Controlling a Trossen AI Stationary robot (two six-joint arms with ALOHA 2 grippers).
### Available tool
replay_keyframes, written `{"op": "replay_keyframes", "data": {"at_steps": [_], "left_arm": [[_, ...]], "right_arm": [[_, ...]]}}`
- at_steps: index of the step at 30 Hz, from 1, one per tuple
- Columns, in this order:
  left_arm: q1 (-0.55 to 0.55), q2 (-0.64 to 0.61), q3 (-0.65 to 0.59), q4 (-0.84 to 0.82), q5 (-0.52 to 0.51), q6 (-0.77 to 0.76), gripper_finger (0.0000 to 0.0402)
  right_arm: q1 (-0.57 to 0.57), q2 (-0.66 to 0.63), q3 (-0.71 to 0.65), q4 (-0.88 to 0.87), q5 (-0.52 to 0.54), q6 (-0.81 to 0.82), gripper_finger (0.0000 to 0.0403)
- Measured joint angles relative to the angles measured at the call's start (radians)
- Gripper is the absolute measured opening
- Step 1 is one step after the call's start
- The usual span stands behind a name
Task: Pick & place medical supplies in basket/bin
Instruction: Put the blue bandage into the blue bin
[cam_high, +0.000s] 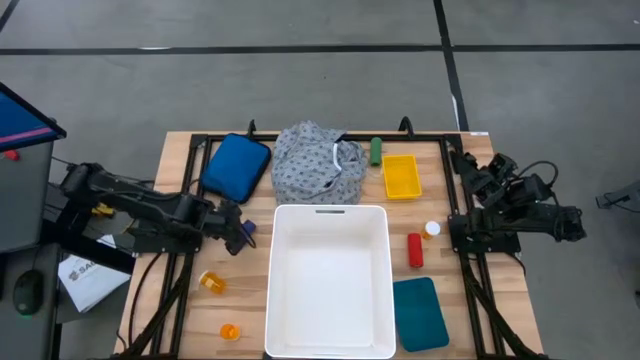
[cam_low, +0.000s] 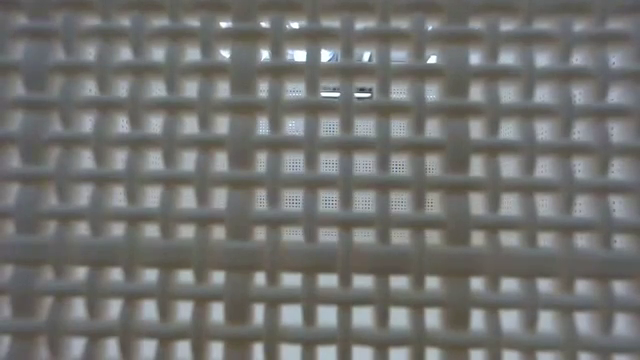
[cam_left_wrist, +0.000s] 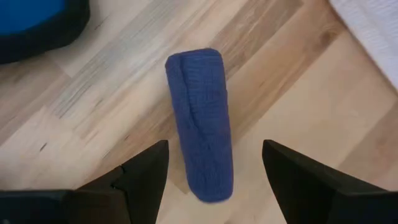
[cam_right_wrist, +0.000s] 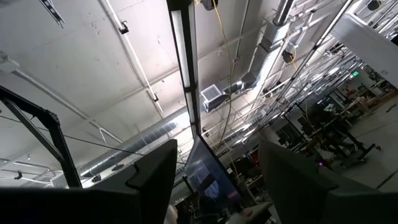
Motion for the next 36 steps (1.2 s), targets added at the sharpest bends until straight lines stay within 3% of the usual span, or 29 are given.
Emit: {"op": "replay_keyframes", "data": {"at_steps": [16,23,30,36], "left_arm": [[0.000,0.242,0.000,0.096,-0.026,-0.033,0.0248],[0.000,0.306,0.000,0.118,-0.035,-0.080,0.0207],[0.000,0.305,0.000,0.112,-0.093,-0.131,0.0141],[0.000,0.178,0.000,0.114,-0.140,-0.135,0.0145]], "right_arm": [[0.000,0.001,0.011,-0.011,-0.008,0.000,0.0223],[0.000,0.001,0.011,-0.020,-0.010,0.000,0.0223],[0.000,0.001,0.011,-0.020,-0.011,0.000,0.0223],[0.000,0.001,0.011,-0.020,-0.010,0.000,0.0223]]}}
